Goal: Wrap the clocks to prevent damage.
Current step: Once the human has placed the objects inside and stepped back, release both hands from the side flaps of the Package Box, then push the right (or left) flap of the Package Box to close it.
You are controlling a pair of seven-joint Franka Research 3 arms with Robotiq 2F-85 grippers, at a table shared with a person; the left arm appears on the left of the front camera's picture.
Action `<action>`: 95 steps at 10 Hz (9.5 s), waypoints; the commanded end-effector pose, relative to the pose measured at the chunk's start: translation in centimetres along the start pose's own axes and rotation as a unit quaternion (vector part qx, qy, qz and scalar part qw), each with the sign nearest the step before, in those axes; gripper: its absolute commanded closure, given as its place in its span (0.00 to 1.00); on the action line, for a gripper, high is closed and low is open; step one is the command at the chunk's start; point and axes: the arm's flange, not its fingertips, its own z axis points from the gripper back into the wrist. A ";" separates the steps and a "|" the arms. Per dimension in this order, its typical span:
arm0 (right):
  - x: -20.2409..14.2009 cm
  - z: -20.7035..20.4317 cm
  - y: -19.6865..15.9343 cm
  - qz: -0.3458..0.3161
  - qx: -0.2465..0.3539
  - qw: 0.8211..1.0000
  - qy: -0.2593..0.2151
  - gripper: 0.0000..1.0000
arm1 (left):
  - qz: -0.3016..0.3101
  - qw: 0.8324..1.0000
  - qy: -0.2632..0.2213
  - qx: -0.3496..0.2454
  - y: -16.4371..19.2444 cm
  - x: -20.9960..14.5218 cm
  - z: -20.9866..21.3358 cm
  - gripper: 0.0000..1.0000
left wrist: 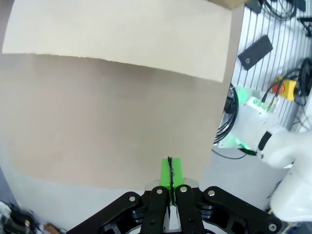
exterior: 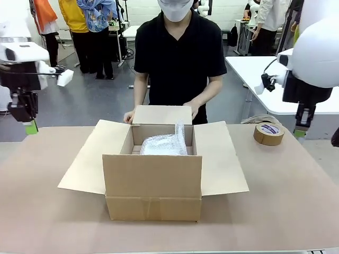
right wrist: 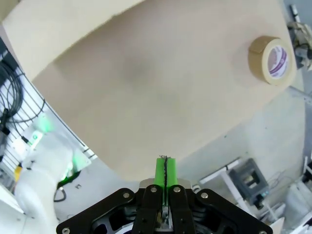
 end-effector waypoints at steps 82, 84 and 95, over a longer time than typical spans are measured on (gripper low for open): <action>15.1 -21.0 1.4 0.120 0.261 0.758 -0.586 0.99 | -0.097 0.993 -0.025 0.060 -0.6 -0.6 -1.6 1.00; 15.7 -21.5 1.6 0.121 0.266 0.762 -0.578 0.99 | -0.097 0.993 -0.025 0.060 -0.6 -0.6 -1.6 1.00; 16.2 -20.7 1.4 0.144 0.266 0.754 -0.583 0.99 | -0.097 0.993 -0.025 0.060 -0.6 -0.6 -1.6 1.00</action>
